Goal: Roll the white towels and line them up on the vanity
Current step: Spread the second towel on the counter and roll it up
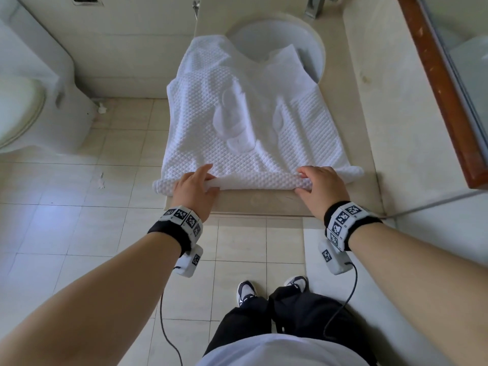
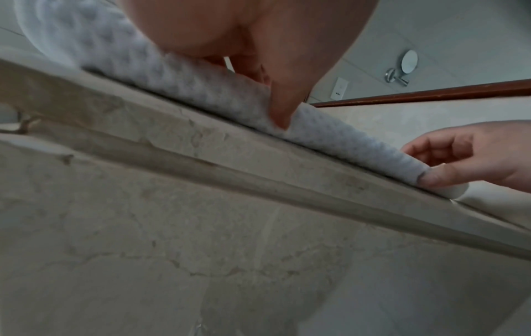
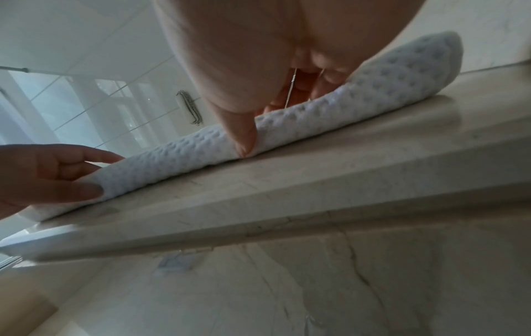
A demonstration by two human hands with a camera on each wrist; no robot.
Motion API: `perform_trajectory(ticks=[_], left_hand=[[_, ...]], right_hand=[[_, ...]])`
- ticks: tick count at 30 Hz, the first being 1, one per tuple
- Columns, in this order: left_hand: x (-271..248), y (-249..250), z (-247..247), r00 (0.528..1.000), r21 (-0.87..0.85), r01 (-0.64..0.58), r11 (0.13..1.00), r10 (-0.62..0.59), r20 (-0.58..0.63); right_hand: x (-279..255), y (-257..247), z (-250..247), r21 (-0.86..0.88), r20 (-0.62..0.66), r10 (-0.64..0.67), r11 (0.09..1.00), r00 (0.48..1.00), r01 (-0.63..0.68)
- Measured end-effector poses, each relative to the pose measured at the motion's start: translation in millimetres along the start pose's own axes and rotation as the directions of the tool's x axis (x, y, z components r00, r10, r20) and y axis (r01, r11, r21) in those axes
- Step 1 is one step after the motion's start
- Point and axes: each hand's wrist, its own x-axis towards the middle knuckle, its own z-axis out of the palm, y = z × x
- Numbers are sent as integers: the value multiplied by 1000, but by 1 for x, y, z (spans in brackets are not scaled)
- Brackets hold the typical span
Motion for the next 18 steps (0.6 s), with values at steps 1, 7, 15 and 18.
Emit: perform_trajectory(ticks=[1, 7, 15, 18], left_hand=[[3, -2, 0, 1000, -6, -10, 1000, 10, 3], [9, -7, -2, 1000, -13, 5, 1000, -5, 28], [13, -19, -10, 990, 49, 16, 999, -23, 141], [17, -26, -13, 973, 55, 36, 998, -48, 226]], right_hand=[[1, 0, 0, 2, -6, 0, 1000, 1000, 0], [5, -3, -4, 16, 31, 37, 999, 999, -38], [6, -1, -6, 146, 223, 136, 974, 965, -171], [3, -1, -6, 184, 266, 160, 960, 951, -213]])
